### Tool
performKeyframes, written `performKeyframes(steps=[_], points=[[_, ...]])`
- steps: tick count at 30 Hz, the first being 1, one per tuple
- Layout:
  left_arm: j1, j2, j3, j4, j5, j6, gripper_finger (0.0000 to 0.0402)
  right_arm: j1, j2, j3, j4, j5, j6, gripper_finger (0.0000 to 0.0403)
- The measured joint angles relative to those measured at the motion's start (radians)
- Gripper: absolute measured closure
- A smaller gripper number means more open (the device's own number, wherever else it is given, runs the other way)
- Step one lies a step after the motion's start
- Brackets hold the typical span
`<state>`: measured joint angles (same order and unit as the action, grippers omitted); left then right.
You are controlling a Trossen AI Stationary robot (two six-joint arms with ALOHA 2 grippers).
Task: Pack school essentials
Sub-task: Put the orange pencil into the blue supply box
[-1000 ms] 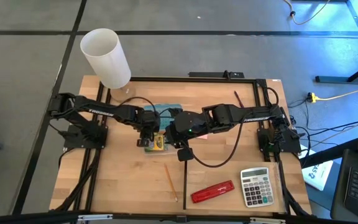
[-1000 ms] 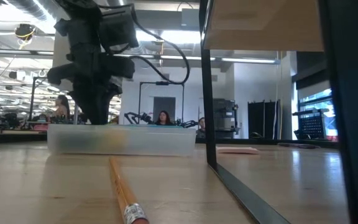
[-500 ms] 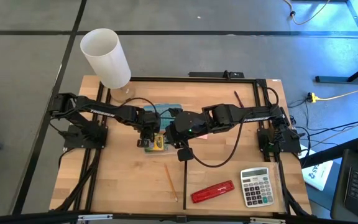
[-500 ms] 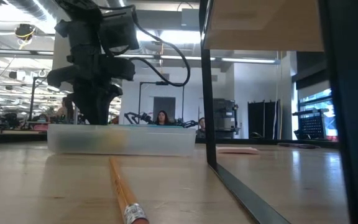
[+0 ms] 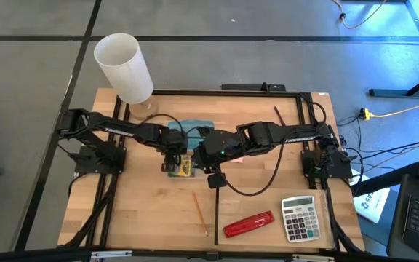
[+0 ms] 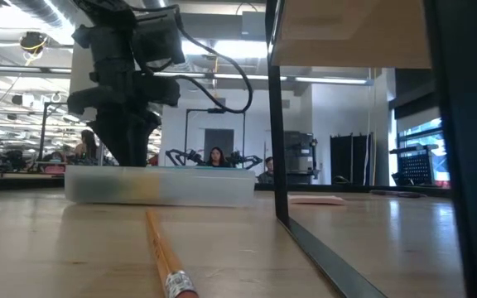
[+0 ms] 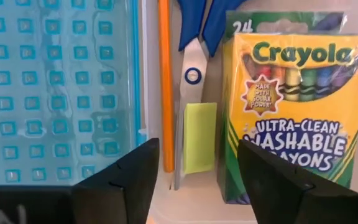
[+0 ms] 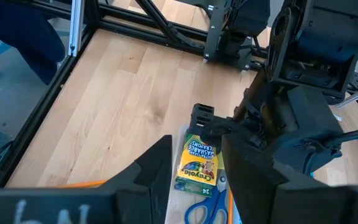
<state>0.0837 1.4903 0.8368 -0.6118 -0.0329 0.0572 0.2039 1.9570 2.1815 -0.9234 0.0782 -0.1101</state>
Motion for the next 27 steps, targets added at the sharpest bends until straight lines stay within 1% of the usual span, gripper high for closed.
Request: performKeyframes(steps=[5,9,11,16,19,22,27], points=[[0.0,-0.04,0.002,-0.001,0.008,-0.043,0.0187,0.0,0.0,0.0,0.0,0.0,0.0,0.0261],[0.0,-0.078,0.037,-0.008,-0.008,-0.066,0.0187,0.0,0.0,0.0,0.001,0.0,0.0,0.0261],[-0.001,-0.099,0.058,-0.005,-0.014,-0.105,0.0187,0.0,0.0,0.0,0.003,0.0,0.0,0.0261],[-0.018,-0.15,0.103,-0.009,-0.103,-0.23,0.0187,0.0,0.0,0.0,0.009,0.0,0.0,0.0261],[-0.045,-0.181,0.114,-0.007,-0.133,-0.303,0.0187,0.0,0.0,0.0,0.011,0.0,0.0,0.0261],[-0.087,-0.204,0.114,-0.01,-0.142,-0.393,0.0187,0.0,0.0,0.0,0.016,0.0,0.0,0.0261],[-0.196,-0.214,0.114,-0.048,-0.15,-0.508,0.0187,0.0,0.0,0.0,0.019,0.0,0.0,0.0261]])
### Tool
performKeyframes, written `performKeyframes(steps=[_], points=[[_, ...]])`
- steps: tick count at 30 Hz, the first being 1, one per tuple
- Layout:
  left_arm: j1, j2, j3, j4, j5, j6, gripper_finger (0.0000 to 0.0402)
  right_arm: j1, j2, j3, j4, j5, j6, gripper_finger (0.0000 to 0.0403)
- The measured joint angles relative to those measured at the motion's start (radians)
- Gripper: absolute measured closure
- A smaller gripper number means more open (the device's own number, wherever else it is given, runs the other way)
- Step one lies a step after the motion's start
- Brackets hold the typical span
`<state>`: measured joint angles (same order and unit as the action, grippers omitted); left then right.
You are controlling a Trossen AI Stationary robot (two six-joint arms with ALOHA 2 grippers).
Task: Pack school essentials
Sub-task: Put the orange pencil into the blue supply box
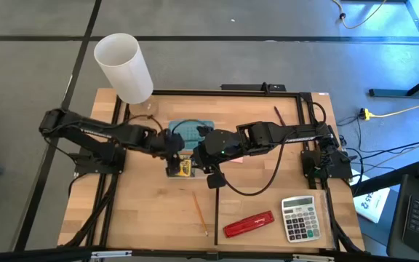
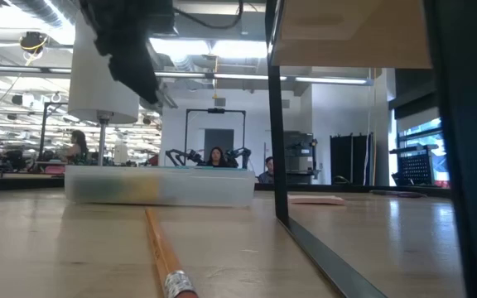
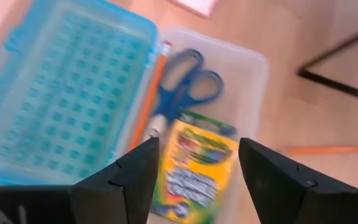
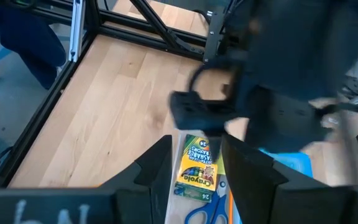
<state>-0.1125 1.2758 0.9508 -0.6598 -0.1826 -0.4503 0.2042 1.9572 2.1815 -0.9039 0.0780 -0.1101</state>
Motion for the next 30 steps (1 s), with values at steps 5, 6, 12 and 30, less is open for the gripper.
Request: performKeyframes(steps=[5,6,12,30], points=[[-0.15,0.0,0.0,0.007,-0.029,-0.036,0.0187,0.0,0.0,0.0,0.003,0.0,0.0,0.0261],[-0.179,0.0,0.0,0.016,-0.029,-0.028,0.0187,0.0,0.0,0.0,0.004,-0.001,0.0,0.0261],[-0.321,0.005,0.0,0.032,-0.029,-0.012,0.0187,0.001,0.0,0.0,0.005,-0.002,0.0,0.0261],[-0.447,0.15,0.0,0.18,-0.045,0.201,0.0187,0.0,0.0,0.0,0.025,0.001,0.0,0.0261]])
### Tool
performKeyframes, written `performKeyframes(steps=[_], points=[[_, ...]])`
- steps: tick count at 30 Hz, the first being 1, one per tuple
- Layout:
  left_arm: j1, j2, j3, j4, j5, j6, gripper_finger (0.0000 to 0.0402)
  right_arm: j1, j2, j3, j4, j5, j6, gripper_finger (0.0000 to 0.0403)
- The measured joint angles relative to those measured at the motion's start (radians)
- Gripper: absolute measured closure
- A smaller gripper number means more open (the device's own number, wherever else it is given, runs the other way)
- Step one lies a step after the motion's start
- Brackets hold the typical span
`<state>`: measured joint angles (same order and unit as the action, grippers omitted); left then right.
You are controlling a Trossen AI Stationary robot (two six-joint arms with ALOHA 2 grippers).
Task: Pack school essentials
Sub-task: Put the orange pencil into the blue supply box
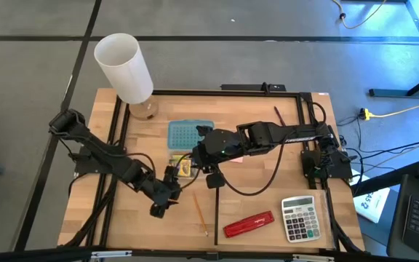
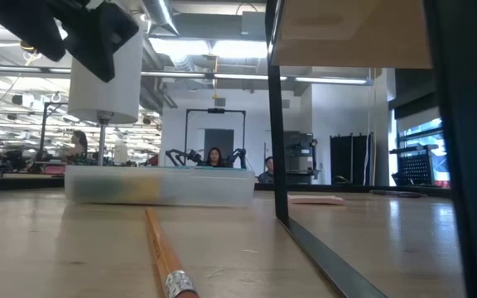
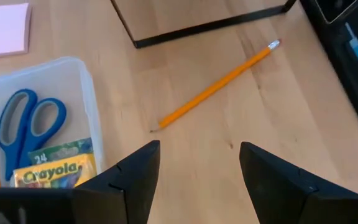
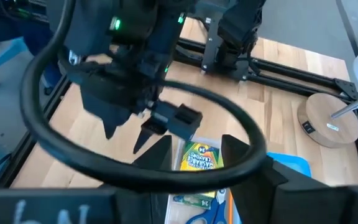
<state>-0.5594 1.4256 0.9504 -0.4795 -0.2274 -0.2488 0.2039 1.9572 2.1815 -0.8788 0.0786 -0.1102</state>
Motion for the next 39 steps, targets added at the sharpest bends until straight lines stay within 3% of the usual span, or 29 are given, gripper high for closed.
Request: performKeyframes(steps=[5,11,14,29,34,39], points=[[0.003,0.027,0.0,-0.002,-0.044,0.048,0.0187,0.0,0.0,0.0,-0.011,-0.009,0.018,0.0261],[0.002,0.028,0.0,0.002,-0.048,0.096,0.0187,0.0,0.0,0.0,-0.12,-0.197,-0.05,0.0261],[0.002,0.028,0.0,0.004,-0.046,0.103,0.0187,0.001,0.0,0.0,-0.183,-0.234,-0.052,0.0261],[0.011,0.028,0.0,0.02,-0.039,0.154,0.0187,0.0,0.0,0.0,-0.188,-0.23,-0.05,0.0261],[0.011,0.028,0.0,0.022,0.034,0.145,0.0187,0.0,0.0,0.0,-0.188,-0.23,-0.049,0.0261],[0.005,0.028,0.0,0.023,0.033,0.123,0.0187,0.0,0.0,0.0,-0.187,-0.23,-0.049,0.0261]])
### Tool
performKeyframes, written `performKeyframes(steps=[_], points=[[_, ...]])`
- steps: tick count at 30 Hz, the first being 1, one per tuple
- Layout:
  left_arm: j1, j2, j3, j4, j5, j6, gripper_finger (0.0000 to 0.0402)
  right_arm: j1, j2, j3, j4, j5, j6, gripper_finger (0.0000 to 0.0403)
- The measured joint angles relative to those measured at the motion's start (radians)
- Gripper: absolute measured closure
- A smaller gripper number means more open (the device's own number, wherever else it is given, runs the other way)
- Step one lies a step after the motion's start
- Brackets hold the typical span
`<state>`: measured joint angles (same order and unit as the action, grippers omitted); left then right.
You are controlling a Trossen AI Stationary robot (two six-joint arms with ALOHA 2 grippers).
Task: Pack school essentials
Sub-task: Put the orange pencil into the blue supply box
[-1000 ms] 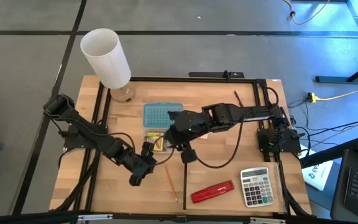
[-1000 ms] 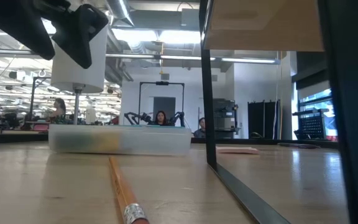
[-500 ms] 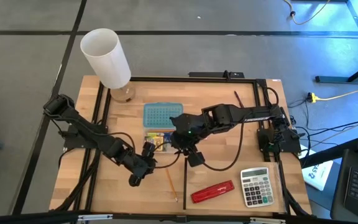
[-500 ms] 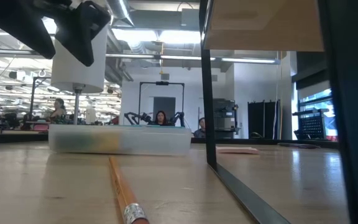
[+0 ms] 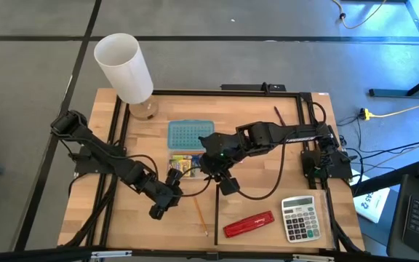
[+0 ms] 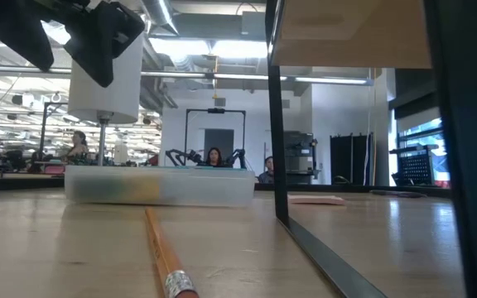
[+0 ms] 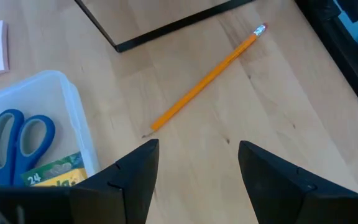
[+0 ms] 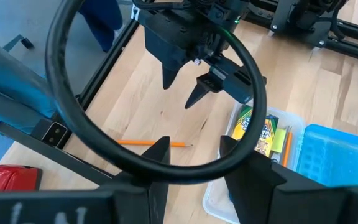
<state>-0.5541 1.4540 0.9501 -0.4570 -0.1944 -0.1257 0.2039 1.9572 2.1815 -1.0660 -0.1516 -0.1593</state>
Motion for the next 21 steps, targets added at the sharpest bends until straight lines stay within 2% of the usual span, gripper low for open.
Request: performKeyframes(steps=[16,21], points=[[0.015,0.0,0.0,0.018,-0.024,0.052,0.0187,0.0,0.0,0.0,0.0,0.0,0.0,0.0261],[0.045,0.0,-0.025,0.093,0.022,0.102,0.0187,0.0,0.0,0.0,-0.001,0.0,0.0,0.0261]])
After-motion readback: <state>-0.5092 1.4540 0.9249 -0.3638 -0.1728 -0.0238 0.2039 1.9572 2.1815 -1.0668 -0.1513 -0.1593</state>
